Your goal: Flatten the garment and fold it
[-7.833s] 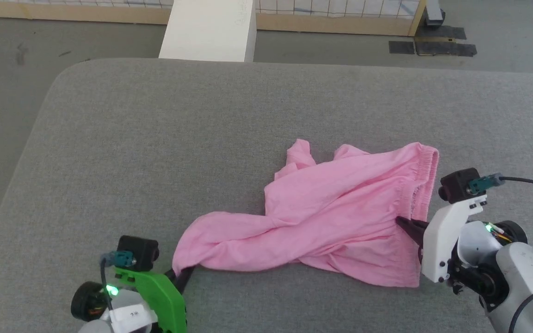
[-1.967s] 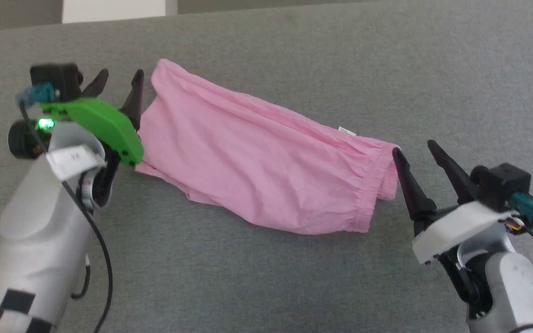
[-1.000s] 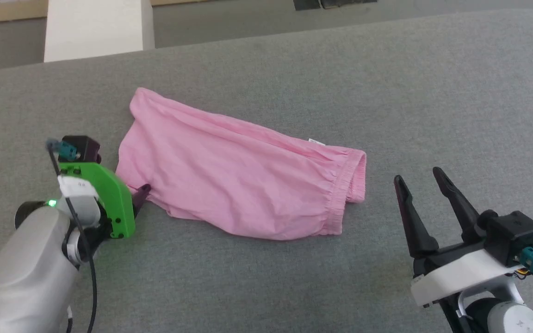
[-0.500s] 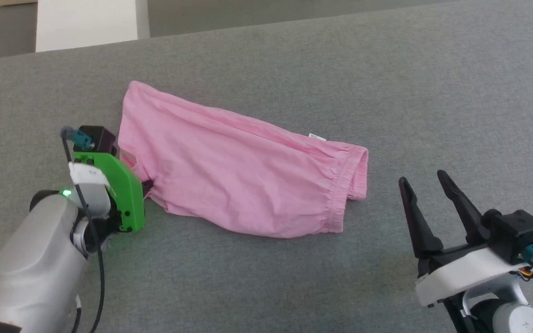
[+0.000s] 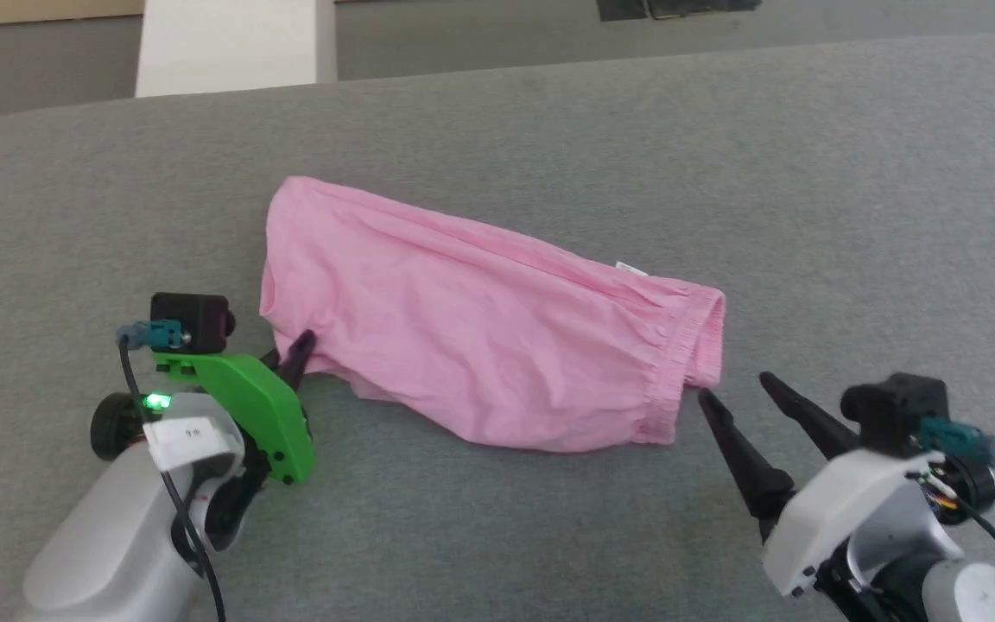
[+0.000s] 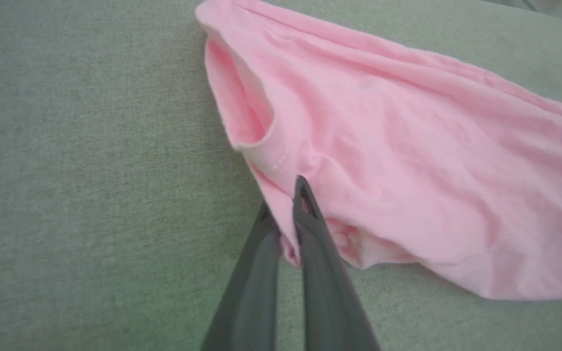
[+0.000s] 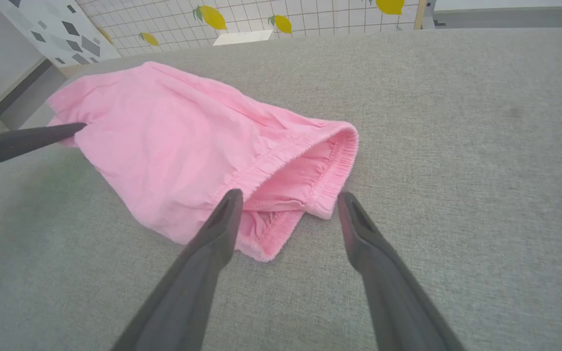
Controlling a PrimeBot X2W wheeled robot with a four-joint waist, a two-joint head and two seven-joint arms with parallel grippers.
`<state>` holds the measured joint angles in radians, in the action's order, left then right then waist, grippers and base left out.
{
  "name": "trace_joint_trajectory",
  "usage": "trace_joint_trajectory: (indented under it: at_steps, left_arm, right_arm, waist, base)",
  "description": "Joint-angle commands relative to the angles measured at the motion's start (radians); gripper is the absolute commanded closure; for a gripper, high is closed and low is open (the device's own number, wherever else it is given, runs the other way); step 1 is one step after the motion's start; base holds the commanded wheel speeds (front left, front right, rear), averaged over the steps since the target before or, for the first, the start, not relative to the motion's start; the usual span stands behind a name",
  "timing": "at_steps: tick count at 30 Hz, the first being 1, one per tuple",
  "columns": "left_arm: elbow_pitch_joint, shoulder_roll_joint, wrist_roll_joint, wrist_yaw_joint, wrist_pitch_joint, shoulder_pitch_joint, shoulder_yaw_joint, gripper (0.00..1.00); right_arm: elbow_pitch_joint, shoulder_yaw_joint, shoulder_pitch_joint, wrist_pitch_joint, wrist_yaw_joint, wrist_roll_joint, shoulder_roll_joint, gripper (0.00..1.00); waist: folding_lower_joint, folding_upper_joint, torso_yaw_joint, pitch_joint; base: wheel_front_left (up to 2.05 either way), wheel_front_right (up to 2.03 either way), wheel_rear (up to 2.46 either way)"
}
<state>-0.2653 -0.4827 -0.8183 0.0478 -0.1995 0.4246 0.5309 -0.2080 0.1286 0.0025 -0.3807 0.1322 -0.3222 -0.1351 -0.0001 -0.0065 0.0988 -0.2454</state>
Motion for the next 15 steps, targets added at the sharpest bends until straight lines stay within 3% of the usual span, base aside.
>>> trace_joint_trajectory:
  at_steps: [1,8,15]
  left_arm:
    - [0.040,-0.010,0.018,0.015,0.009,-0.026,-0.002,1.00]
    - [0.186,-0.035,0.034,0.060,-0.001,-0.086,0.009,1.00]
    - [0.235,-0.039,0.036,0.070,-0.010,-0.094,0.017,1.00]
  right_arm:
    - [0.003,0.015,-0.032,-0.027,-0.002,-0.016,-0.013,0.00]
    - [0.079,0.051,-0.096,-0.148,-0.002,-0.044,-0.046,0.00]
    - [0.252,0.063,-0.163,-0.162,-0.002,-0.054,-0.042,0.00]
  waist:
    - [0.0001,0.0065,-0.025,0.004]
    - [0.0001,0.0065,-0.063,-0.008]
    - [0.0001,0.0065,-0.084,-0.039]
  base:
    - [0.00,0.00,0.00]
    - [0.00,0.00,0.00]
    - [0.00,0.00,0.00]
